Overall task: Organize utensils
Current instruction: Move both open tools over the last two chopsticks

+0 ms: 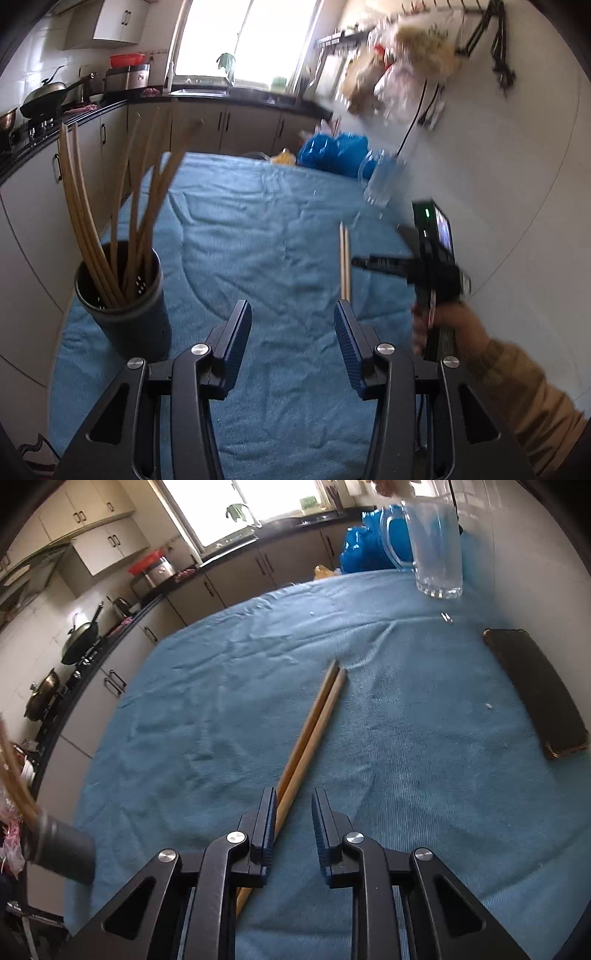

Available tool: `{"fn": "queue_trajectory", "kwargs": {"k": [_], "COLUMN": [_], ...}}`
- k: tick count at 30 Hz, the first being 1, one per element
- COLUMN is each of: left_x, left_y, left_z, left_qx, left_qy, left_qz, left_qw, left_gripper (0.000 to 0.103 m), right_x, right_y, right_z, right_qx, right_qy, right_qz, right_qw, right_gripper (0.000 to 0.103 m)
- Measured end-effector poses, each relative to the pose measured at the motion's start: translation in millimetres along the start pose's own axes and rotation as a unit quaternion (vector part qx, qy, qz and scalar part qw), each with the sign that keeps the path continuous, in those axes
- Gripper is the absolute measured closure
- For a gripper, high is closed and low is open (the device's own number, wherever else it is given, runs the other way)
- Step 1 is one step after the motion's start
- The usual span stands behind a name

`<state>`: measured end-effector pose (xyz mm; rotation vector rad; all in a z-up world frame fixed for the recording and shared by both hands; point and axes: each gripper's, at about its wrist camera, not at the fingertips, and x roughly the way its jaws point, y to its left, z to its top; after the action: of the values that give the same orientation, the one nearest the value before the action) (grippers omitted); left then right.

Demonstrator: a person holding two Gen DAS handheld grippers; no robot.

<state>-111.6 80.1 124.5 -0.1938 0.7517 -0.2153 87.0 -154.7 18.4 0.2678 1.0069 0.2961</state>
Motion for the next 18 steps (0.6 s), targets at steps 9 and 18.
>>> {"fn": "queue_trajectory", "kwargs": {"k": [9, 18], "left_x": [22, 49], "left_y": [4, -8], "left_z": [-2, 0], "left_qx": [-0.006, -0.003], "left_qy": [0.025, 0.056], "left_qz": [0.012, 0.008], "left_qw": [0.9996, 0.9984], "left_gripper": [0.058, 0.058], "right_x": [24, 40], "right_y": [2, 23], "right_z": [12, 27], "right_qx": [-0.018, -0.073], "right_qy": [0.009, 0.028], "right_qz": [-0.039, -0.123], "right_qw": [0.999, 0.989], "right_gripper": [0.082, 0.086]}}
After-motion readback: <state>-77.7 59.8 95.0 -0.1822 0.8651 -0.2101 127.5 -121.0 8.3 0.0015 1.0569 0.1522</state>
